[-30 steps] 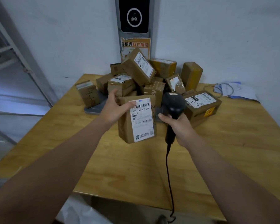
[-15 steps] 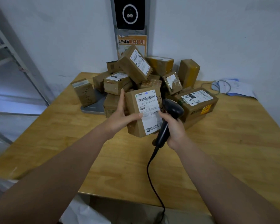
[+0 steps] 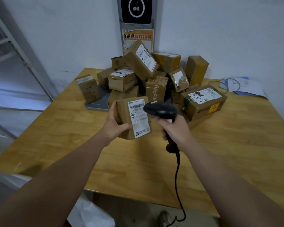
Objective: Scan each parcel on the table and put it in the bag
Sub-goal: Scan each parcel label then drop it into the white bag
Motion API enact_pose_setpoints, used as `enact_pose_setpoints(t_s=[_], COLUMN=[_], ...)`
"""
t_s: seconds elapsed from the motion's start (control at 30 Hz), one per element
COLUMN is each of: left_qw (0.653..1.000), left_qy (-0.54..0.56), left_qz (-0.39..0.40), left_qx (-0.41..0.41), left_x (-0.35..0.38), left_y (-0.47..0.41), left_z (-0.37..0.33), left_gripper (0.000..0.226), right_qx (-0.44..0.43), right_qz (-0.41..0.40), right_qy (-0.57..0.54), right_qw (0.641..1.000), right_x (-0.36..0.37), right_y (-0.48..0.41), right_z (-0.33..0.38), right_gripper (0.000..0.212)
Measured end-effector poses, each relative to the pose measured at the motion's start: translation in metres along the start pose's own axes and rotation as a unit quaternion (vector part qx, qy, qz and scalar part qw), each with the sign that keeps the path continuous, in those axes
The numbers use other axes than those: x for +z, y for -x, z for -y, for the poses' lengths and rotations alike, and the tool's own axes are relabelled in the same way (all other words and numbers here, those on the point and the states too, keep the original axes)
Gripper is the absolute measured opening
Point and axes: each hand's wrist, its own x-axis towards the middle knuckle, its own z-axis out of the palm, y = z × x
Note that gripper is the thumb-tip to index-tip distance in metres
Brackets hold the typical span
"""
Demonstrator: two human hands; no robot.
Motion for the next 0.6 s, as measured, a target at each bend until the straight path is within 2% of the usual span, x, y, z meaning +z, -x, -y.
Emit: enact_pose_setpoints(t_s=[0.1,0.2,0.33,0.4,0.6], left_qw=[1.0,0.998,0.996,0.997,0.998], left_qy=[-0.002,-0.001,0.003,0.006,0.016], left_qz=[-0.009,-0.035,-0.057,-0.052,-0.027], left_qx=[-0.022,-0.043,-0.062,-0.062,-0.055], left_x=[-0.003,-0.006,-0.007,-0.006,-0.002], left_y=[0.0,-0.001,-0.001,-0.001,0.002], left_z=[0.014,0.026,0.033,0.035,0.03], left_gripper=[0.108,0.112,0.112,0.11,0.107], right_qx=[0.006,0.042,0.089,0.095,0.067], right_qz=[-0.021,-0.025,0.029,0.055,0.06], right_qy=[0.03,0.006,-0.058,-0.062,-0.036], right_qw=[0.999,0.999,0.994,0.992,0.995], right_x=[0.011,0.018,0.02,0.019,0.022], right_y=[0.004,0.008,0.014,0.016,0.019], right_z=[-0.003,-0.011,-0.015,-0.012,-0.016], right_gripper=[0.02,0.017,0.012,0.003,0.024])
